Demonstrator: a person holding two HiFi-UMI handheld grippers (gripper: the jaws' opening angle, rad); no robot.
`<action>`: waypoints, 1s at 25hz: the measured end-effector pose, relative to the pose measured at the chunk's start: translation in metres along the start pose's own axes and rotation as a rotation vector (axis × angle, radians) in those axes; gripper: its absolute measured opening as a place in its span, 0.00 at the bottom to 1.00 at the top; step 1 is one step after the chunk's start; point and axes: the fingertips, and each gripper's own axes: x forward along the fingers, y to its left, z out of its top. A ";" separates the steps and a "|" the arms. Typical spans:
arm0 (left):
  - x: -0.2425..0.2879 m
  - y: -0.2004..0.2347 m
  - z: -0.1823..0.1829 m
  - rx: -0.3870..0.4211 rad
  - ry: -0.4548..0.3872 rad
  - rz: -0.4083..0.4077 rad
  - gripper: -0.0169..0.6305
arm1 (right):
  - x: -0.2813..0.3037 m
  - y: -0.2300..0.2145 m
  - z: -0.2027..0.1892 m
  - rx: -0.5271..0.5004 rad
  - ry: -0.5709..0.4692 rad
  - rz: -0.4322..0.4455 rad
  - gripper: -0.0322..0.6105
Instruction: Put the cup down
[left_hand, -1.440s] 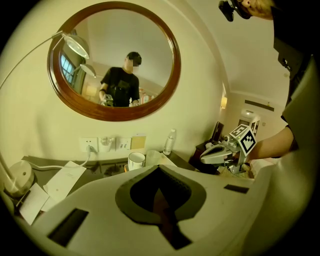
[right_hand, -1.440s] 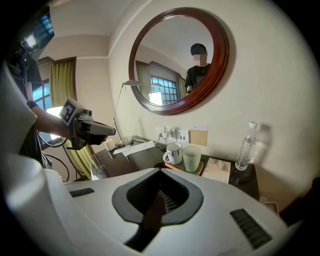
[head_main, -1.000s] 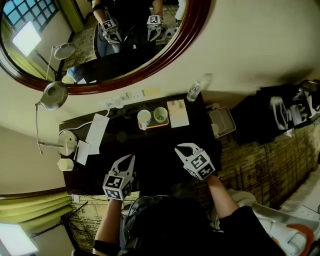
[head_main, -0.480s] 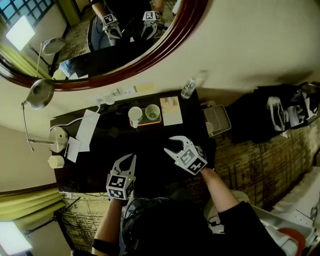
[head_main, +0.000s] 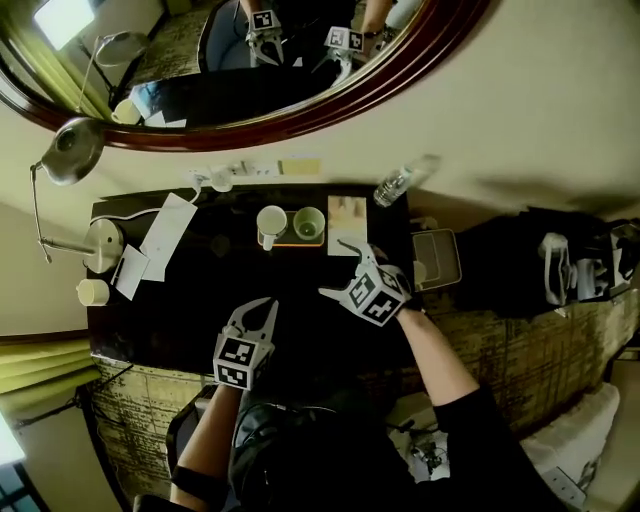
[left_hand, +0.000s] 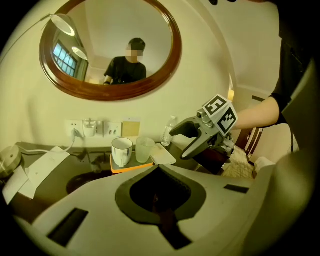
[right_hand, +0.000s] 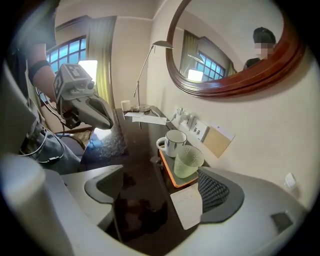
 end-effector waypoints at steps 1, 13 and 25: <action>0.004 0.000 0.000 -0.008 -0.002 0.004 0.01 | 0.005 -0.006 0.001 -0.017 0.005 0.008 0.83; 0.048 0.017 0.001 -0.089 -0.039 0.072 0.01 | 0.067 -0.069 0.022 -0.141 0.028 0.107 0.87; 0.056 0.025 -0.016 -0.154 -0.046 0.140 0.01 | 0.116 -0.074 0.018 -0.248 0.089 0.189 0.87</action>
